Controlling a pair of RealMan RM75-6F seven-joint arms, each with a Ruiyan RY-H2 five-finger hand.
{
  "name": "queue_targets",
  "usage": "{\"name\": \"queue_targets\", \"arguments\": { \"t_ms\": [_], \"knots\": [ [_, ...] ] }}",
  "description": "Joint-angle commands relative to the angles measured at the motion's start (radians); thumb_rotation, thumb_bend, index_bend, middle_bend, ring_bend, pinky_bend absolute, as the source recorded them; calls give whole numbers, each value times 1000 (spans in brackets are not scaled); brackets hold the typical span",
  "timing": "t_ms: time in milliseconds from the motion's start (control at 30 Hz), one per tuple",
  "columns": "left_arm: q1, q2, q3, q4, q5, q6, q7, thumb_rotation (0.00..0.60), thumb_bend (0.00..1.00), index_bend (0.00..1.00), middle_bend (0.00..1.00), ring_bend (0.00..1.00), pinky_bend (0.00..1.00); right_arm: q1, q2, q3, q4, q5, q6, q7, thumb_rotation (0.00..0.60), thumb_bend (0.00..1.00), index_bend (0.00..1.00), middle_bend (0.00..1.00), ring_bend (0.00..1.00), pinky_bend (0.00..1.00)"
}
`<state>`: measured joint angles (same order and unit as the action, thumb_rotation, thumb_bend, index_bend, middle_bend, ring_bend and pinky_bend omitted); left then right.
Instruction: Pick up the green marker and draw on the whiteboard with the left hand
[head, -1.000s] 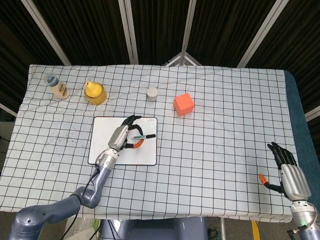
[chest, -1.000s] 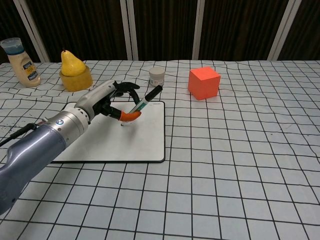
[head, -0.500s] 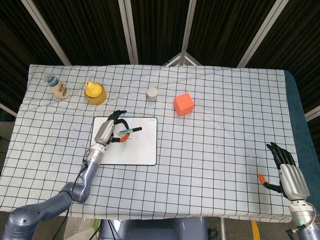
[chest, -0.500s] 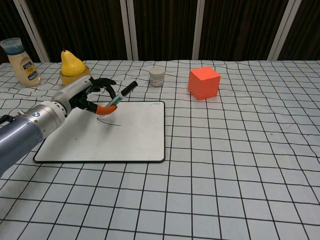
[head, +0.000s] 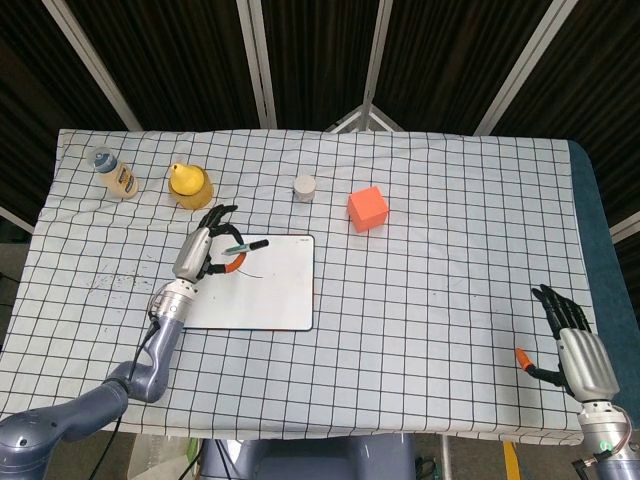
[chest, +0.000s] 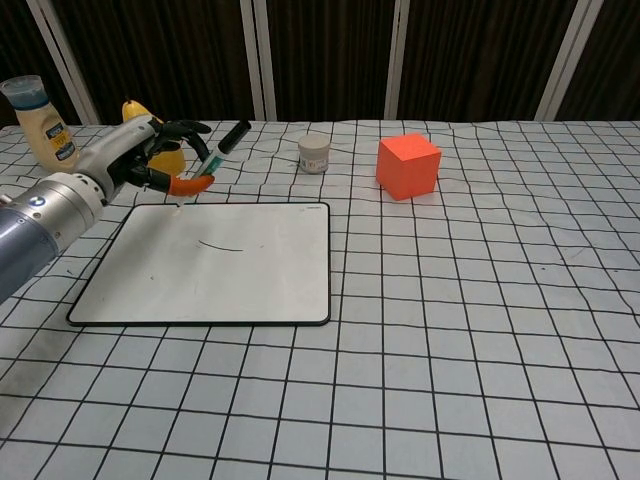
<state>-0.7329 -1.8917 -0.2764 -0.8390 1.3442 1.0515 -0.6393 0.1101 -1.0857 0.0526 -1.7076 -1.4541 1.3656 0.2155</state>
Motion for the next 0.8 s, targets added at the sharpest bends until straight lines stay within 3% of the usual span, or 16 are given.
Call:
{"name": "queue_targets", "arguments": {
  "t_ms": [33,267,800],
  "knots": [
    [10,0,8,-68,-7,7,50,600,582,660,110,0,9,-1,1,-1,0,-1,1,1,600,324,0,0,0,0],
    [6,-36,16,-110,-23,-4,123,600,582,660,110,0,9,-2,2,-3,1,-6,3,7,600,325,0,0,0,0],
    [-9,-87,-6,-68,-54,-26,149,600,582,661,113,0,9,2,5,-2,3,-5,-6,17,600,325,0,0,0,0]
  ]
}}
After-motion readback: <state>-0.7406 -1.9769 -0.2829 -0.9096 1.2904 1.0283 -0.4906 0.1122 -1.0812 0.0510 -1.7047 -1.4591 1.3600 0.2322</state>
